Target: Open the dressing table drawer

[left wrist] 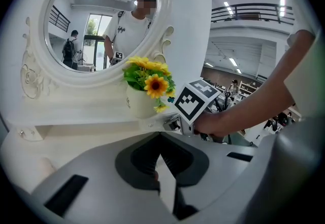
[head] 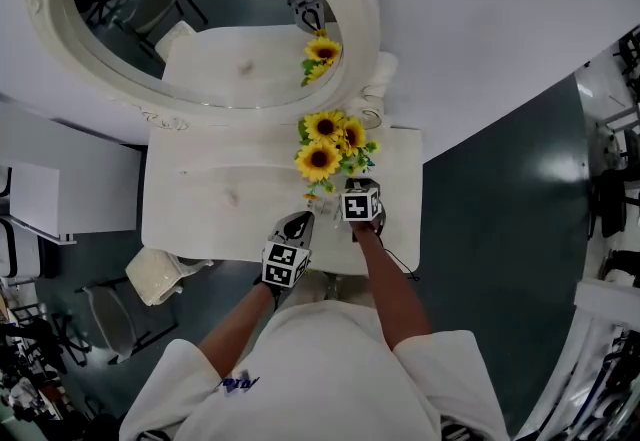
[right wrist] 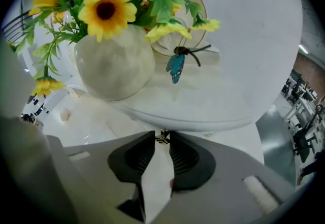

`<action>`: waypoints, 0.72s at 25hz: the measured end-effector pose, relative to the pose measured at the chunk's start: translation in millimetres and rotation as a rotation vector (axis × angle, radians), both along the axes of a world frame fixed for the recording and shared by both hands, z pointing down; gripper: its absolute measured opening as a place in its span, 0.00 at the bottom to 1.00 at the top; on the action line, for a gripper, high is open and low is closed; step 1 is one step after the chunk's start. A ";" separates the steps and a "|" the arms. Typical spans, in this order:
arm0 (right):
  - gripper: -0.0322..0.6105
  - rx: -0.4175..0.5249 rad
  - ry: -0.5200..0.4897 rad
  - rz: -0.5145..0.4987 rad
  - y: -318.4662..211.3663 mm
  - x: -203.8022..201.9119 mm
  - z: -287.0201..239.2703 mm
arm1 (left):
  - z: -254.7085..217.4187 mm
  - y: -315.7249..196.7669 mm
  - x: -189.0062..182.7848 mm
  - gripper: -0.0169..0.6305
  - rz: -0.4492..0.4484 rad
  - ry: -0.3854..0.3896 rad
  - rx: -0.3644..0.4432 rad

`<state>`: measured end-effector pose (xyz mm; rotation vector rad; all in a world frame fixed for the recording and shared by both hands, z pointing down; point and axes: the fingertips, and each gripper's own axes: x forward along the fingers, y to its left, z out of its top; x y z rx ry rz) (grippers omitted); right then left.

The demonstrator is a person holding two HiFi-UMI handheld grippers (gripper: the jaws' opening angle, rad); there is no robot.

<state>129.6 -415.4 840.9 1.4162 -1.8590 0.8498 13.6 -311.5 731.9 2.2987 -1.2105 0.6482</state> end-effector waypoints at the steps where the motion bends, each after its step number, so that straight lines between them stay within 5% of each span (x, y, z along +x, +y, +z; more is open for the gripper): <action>1: 0.21 0.000 0.001 -0.001 0.1 0.0 0.2 | 1.0 1.2 -3.5 0.04 -0.003 -0.006 0.000; 18: 0.21 -0.020 -0.017 -0.005 2.2 -3.6 -7.8 | 3.7 6.3 -11.6 0.04 -0.010 -0.006 -0.020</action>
